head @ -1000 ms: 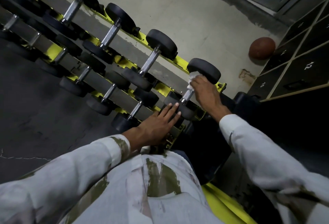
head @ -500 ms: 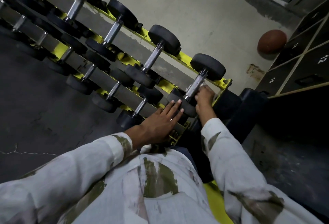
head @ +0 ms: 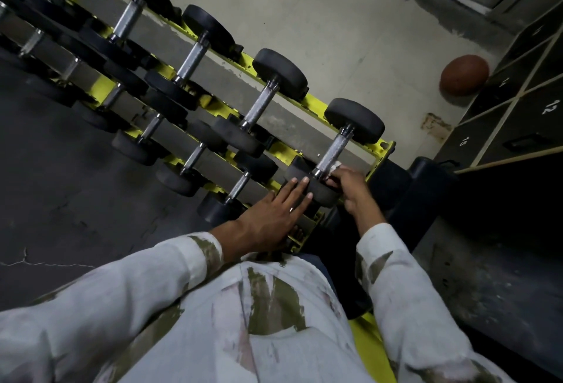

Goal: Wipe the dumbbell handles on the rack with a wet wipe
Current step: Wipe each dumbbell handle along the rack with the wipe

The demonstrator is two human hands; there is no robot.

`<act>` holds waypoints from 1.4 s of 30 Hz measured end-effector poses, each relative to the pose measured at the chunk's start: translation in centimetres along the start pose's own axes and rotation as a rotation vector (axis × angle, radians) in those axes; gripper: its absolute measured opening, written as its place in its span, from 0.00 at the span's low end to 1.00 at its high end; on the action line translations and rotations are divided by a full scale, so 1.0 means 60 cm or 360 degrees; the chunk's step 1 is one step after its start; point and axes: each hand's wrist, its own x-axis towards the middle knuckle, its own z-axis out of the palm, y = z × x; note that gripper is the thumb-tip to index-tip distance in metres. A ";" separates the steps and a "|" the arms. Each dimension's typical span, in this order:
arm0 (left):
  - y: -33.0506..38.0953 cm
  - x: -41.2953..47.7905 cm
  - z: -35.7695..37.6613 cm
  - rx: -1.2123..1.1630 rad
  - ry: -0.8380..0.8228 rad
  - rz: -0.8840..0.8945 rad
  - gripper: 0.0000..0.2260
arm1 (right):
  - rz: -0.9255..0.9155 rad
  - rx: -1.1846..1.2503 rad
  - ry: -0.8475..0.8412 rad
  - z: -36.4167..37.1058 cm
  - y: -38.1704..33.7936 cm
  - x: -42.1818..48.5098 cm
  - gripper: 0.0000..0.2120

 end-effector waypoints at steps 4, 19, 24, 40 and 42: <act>0.000 -0.002 -0.001 0.0008 -0.0021 -0.0005 0.41 | -0.0251 -0.0059 0.0412 0.017 -0.017 0.004 0.12; -0.005 0.002 -0.002 0.0041 -0.0028 0.0033 0.44 | -0.1509 -0.2393 0.0050 0.026 -0.079 -0.019 0.06; -0.059 -0.017 -0.049 -0.0594 0.0413 -0.0154 0.32 | -0.1244 -0.1918 -0.0385 0.055 -0.153 -0.045 0.06; -0.297 -0.416 -0.336 -0.2016 0.1922 -0.0839 0.16 | -0.1360 -0.0832 -0.1323 0.455 -0.441 -0.428 0.09; -0.313 -0.479 -0.345 -0.2000 0.2055 -0.0847 0.15 | -0.1435 -0.0868 -0.1342 0.508 -0.442 -0.473 0.10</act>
